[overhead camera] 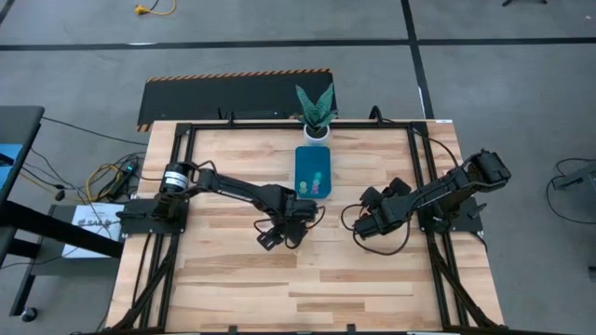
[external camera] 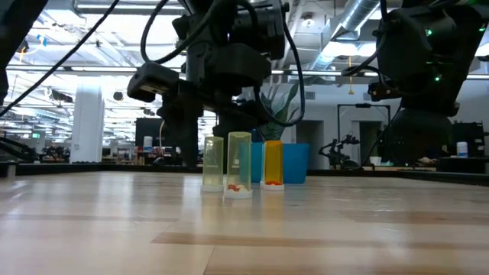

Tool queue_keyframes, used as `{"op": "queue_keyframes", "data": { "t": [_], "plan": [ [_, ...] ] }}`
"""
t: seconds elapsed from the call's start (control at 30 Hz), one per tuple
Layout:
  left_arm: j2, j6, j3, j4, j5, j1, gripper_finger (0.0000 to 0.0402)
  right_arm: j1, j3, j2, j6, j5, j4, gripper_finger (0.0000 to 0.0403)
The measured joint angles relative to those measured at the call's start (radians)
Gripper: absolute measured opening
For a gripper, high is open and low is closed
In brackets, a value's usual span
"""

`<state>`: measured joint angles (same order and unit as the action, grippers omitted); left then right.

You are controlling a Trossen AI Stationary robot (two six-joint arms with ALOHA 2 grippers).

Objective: Pick and place pill bottles into a basket
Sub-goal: Put the yellow pill bottle into the blue bin

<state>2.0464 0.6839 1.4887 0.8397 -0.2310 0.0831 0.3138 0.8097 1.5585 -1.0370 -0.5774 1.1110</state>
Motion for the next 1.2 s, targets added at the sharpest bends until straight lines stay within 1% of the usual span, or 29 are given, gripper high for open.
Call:
{"op": "queue_keyframes", "data": {
  "t": [0.37,0.47,0.97,1.1,1.2],
  "plan": [
    [0.0,0.004,0.0,-0.004,-0.01,-0.002,0.0201,0.0,0.0,0.0,0.0,0.0,0.0,0.0159],
    [0.0,0.004,0.0,-0.004,-0.01,-0.002,0.0195,0.0,0.0,0.0,0.0,0.0,0.0,0.0159],
    [0.0,0.003,0.0,-0.008,-0.01,-0.002,0.0112,0.0,0.0,0.0,0.0,0.0,-0.001,0.0159],
    [0.0,-0.011,0.004,0.003,-0.01,-0.002,0.0098,0.0,0.0,0.0,0.015,0.0,-0.003,0.0159],
    [0.001,-0.012,0.025,0.039,-0.007,-0.002,0.0096,0.0,0.0,0.0,0.017,0.0,-0.011,0.0159]
  ]
}}
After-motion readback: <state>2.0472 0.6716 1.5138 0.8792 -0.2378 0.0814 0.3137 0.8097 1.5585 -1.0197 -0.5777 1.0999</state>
